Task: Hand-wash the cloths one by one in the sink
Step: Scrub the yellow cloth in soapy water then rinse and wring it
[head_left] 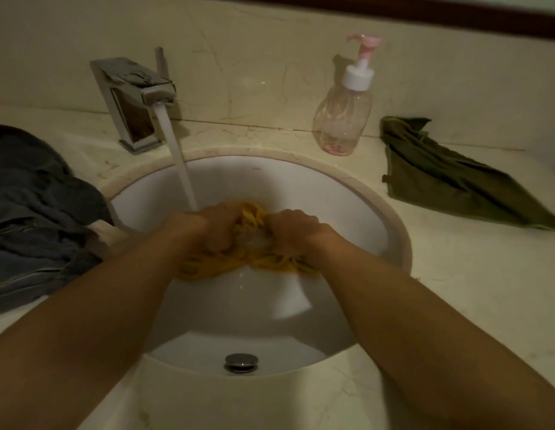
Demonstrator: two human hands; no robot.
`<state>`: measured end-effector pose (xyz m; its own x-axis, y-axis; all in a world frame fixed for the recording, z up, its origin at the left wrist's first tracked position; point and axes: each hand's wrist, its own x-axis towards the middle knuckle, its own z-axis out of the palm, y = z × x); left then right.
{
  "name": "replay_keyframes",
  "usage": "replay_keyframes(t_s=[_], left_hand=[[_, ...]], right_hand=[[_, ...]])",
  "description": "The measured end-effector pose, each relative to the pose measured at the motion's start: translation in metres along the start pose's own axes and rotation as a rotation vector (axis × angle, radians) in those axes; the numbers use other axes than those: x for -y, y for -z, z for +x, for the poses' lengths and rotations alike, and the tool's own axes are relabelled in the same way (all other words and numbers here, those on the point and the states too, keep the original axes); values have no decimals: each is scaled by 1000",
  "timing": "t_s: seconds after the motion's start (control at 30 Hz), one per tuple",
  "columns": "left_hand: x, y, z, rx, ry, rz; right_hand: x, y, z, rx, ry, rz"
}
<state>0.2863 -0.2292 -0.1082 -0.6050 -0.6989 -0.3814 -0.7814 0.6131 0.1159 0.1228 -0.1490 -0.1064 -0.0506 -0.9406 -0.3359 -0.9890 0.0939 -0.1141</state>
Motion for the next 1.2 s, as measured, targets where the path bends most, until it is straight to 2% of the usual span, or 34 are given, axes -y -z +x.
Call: replay_keyframes(t_s=[0.07, 0.13, 0.2, 0.27, 0.37, 0.4, 0.43, 0.47, 0.5, 0.57, 0.6, 0.67, 0.73, 0.8, 0.83, 0.93, 0.97, 1.0, 1.07, 1.13, 1.2], left_hand=[[-4, 2, -4, 86, -37, -65], [-9, 6, -6, 168, -31, -279], [-16, 12, -8, 159, 18, -387], [-13, 16, -7, 7, 32, -373], [-1, 19, -8, -467, -3, -319], [2, 19, -9, -565, -33, -317], [3, 20, -10, -563, -78, -320], [2, 19, -9, -461, -123, -282], [-1, 16, -8, -291, -137, -168], [-6, 6, -4, 92, -36, 78], [-5, 3, -3, 183, 28, 146], [-3, -1, -5, 166, 34, 202], [-5, -3, -7, 18, -8, 248], [-6, -2, -5, -112, -28, 228], [-7, -1, -5, -138, -37, 148], [-12, 8, -6, -126, -70, -230], [-15, 13, -8, -127, -72, -307], [-15, 16, -9, -141, -62, -348], [-8, 16, -8, -230, -10, -365], [5, 12, -8, -334, 61, -267], [12, 11, -11, -461, 90, -179]], right_hand=[[-2, 5, -3, 65, 52, 223], [-4, 15, -7, 132, 104, 300], [-10, 20, -5, 123, 85, 336], [-16, 20, -2, 54, 73, 295], [-21, 20, 4, -252, -70, 365], [-20, 19, 5, -321, -68, 346], [-20, 19, 6, -337, -37, 309], [-20, 18, 8, -299, 11, 278], [-19, 15, 8, -182, 52, 219], [-21, 5, 8, 74, 43, 44], [-21, 1, 8, 140, 13, -39], [-16, -5, 4, 91, -25, -89], [-8, -6, 2, -24, -50, -79], [-5, -4, 3, -46, -91, 73], [-5, -2, 1, -15, -90, 243], [-10, 8, -4, 214, -43, 901], [-12, 12, -5, 292, 5, 1017], [-14, 15, -4, 321, 45, 1000], [-19, 18, -2, 224, -28, 673], [-27, 17, 0, 17, -125, 262], [-30, 20, -1, -194, -151, 131]])
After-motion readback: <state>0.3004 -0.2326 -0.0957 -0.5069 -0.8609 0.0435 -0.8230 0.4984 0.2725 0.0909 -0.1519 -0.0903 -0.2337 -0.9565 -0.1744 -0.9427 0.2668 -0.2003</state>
